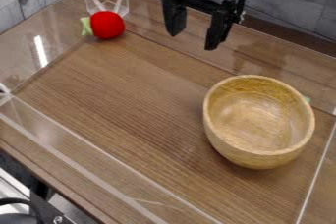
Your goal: Move the red fruit to the right
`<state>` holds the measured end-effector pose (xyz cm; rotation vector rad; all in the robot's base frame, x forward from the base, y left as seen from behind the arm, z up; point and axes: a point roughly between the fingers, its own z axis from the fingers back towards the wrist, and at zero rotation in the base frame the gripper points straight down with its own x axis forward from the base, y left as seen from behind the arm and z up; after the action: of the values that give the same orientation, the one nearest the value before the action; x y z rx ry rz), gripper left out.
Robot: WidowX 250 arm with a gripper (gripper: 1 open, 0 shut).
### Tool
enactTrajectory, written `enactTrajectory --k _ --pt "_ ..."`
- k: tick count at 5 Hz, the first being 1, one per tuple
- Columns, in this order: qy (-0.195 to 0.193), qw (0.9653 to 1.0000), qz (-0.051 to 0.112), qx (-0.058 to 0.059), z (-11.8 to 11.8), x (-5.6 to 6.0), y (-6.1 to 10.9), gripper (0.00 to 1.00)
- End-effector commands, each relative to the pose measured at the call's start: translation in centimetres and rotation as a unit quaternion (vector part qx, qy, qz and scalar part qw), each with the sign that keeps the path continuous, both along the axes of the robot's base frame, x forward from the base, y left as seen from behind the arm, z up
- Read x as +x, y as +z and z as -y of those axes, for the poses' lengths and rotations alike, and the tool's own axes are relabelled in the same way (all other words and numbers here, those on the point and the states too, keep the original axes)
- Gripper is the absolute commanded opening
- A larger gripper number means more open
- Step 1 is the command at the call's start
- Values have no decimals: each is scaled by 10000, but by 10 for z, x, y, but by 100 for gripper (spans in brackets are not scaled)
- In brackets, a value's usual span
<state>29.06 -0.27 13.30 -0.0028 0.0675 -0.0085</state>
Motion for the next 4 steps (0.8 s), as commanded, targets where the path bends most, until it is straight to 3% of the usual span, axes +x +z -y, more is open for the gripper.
enactTrajectory --k 1,3,4 --pt "-27 10000 -37 -5 -19 2 -3 100" --pt "250 9994 247 37 -88 -9 -11 100" --pt "425 9983 394 71 -121 1 -13 100"
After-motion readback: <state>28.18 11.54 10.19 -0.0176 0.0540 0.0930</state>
